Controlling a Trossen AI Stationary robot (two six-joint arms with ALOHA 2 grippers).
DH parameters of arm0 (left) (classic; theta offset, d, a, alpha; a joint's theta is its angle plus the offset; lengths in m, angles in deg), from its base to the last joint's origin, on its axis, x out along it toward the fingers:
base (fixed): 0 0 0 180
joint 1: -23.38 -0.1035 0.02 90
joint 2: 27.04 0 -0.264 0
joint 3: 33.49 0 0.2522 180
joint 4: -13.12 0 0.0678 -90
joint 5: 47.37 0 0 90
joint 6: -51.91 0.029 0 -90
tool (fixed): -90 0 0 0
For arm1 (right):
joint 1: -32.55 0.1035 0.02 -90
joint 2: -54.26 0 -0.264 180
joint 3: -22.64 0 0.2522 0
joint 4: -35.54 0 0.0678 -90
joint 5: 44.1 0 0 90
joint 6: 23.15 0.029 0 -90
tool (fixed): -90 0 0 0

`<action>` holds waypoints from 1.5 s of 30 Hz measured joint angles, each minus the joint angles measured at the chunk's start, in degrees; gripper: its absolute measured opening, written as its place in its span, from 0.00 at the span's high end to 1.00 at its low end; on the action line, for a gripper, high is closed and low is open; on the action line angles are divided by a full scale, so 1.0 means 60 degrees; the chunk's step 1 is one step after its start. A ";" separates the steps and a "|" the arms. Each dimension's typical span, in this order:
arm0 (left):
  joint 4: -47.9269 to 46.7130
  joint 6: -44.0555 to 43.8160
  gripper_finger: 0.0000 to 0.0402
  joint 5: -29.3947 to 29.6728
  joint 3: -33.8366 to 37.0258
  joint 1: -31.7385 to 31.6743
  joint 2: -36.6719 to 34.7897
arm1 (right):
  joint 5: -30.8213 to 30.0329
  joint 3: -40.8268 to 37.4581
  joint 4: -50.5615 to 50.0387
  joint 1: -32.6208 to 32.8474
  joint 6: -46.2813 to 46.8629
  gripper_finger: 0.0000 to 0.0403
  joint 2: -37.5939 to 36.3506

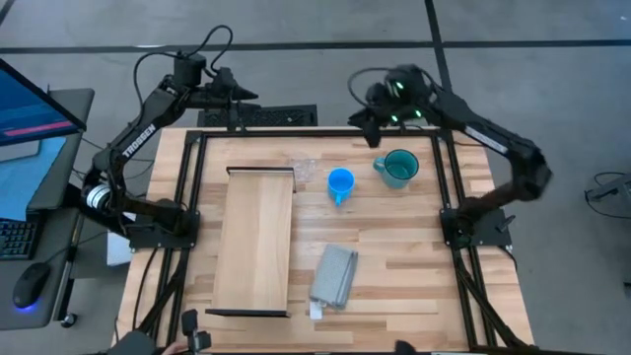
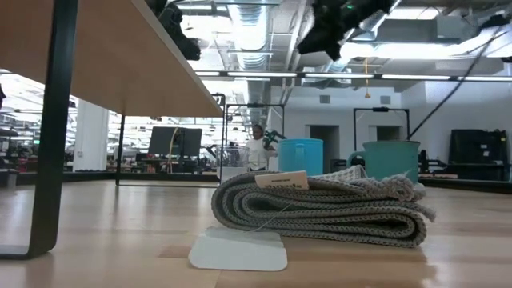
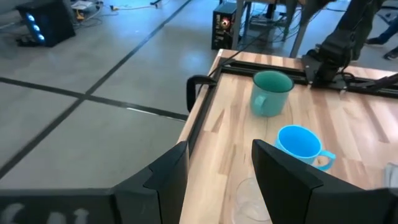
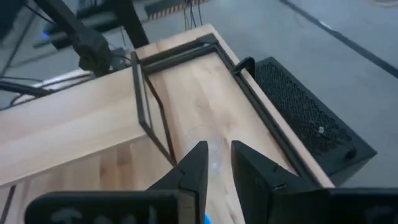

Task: Stack small to large cups/mugs on shelf
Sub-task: Put the transparent mug on the shelf

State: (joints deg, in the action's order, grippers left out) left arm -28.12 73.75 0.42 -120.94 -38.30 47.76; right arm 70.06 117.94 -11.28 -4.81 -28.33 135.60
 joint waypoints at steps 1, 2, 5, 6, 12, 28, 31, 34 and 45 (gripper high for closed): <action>0.0002 0.0014 0.58 0.0008 0.0000 0.0007 0.0000 | 0.0000 -0.0633 0.0384 -0.0035 0.0157 0.77 -0.0440; 0.0001 0.0016 0.58 0.0007 0.0000 0.0014 0.0000 | 0.0000 -0.1213 0.0817 -0.0048 0.0310 0.77 -0.0865; 0.0002 0.0012 0.58 0.0006 0.0000 0.0033 0.0000 | -0.0033 -0.2850 0.2041 -0.0056 0.0771 0.77 -0.2132; 0.0003 0.0012 0.58 0.0009 0.0000 0.0058 0.0001 | -0.0029 -0.3350 0.2440 -0.0048 0.0950 0.77 -0.2518; 0.0000 0.0390 0.58 0.0161 0.0000 0.0222 0.0011 | -0.0417 -0.5974 0.4399 0.0159 0.1895 0.77 -0.4707; -0.0007 0.0142 0.58 0.1186 0.0007 0.0460 0.0015 | -0.1840 -1.0596 0.6966 0.0968 0.2898 0.77 -0.9179; -0.0007 -0.0022 0.58 0.1189 0.0007 0.0456 0.0018 | -0.1855 -1.1052 0.7034 0.0975 0.3226 0.77 -0.9778; -0.0007 -0.0265 0.58 0.1189 0.0007 0.0467 0.0018 | -0.1869 -1.1453 0.7016 0.0975 0.3295 0.77 -1.0268; 0.0010 -0.0152 0.58 0.1187 0.0011 0.0930 0.0047 | -0.2368 -1.2197 0.6966 0.0972 0.3386 0.77 -1.1526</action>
State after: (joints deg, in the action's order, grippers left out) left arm -28.06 72.84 7.54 -120.88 -32.72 48.05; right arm 55.86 44.76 30.51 1.02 -8.02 66.44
